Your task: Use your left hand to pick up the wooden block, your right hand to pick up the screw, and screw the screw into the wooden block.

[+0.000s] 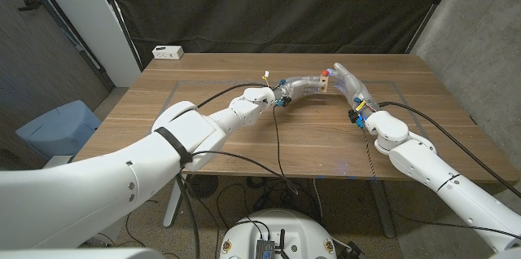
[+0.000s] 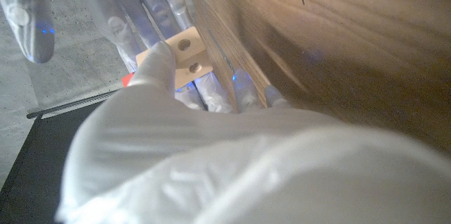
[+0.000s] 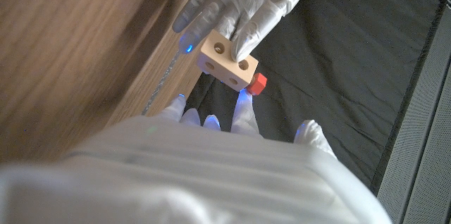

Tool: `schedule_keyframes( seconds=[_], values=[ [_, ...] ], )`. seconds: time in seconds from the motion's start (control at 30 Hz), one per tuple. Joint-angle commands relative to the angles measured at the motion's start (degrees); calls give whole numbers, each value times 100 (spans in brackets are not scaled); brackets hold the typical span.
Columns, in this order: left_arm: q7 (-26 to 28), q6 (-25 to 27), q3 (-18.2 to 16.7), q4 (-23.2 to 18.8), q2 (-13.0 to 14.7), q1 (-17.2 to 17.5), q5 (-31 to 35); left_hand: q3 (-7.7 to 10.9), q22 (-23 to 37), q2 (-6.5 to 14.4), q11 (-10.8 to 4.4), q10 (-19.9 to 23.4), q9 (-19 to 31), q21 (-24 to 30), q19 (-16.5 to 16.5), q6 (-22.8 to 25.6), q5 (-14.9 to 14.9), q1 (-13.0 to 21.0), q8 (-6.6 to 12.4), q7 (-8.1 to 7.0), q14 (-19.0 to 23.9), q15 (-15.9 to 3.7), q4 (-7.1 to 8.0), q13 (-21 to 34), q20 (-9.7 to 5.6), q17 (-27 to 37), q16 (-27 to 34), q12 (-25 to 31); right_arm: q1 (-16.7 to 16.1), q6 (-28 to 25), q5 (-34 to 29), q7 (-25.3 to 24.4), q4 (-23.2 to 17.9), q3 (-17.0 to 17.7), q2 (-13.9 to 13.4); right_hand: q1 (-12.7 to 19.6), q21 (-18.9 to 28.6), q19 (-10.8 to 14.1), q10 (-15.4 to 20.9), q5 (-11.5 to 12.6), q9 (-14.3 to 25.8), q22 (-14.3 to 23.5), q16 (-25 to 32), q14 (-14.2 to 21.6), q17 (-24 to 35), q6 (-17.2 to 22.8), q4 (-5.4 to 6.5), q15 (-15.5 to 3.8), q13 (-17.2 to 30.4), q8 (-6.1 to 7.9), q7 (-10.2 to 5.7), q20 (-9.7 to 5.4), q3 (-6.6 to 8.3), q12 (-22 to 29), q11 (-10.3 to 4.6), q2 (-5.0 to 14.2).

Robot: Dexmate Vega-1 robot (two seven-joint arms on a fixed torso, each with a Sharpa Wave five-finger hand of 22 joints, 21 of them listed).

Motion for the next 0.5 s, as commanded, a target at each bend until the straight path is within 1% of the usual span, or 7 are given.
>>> schedule_keyframes(
  seconds=[0.03, 0.5],
  values=[
    [-163, -171, -41, -21, 34, 71, -17, 40, 28, 16, 20, -3, 33, 30, -30, 76, 33, -28, 47, 15, -11, -333, -19, 3, 1, 17, 13, 36, -83, -18, -29, -78, -128, 17, -24, -6, 12, -39, -141, 26, 13, 18, -11, -455, 5, 53, 13, 32, 6, 15, -2, 30, 14, 21, 2, 10],
    [-264, -251, -80, -28, 78, 92, -6, 41, 28, 17, 21, 1, 33, 31, -28, 83, 33, -31, 50, 26, -10, -338, -18, 3, 3, 17, 13, 38, -151, -72, -73, -142, -250, 26, -62, -2, 14, -40, -139, 30, 13, 18, -11, -452, 1, 75, 10, 28, 6, 24, 2, 25, 25, 25, 2, 15]
  ],
)
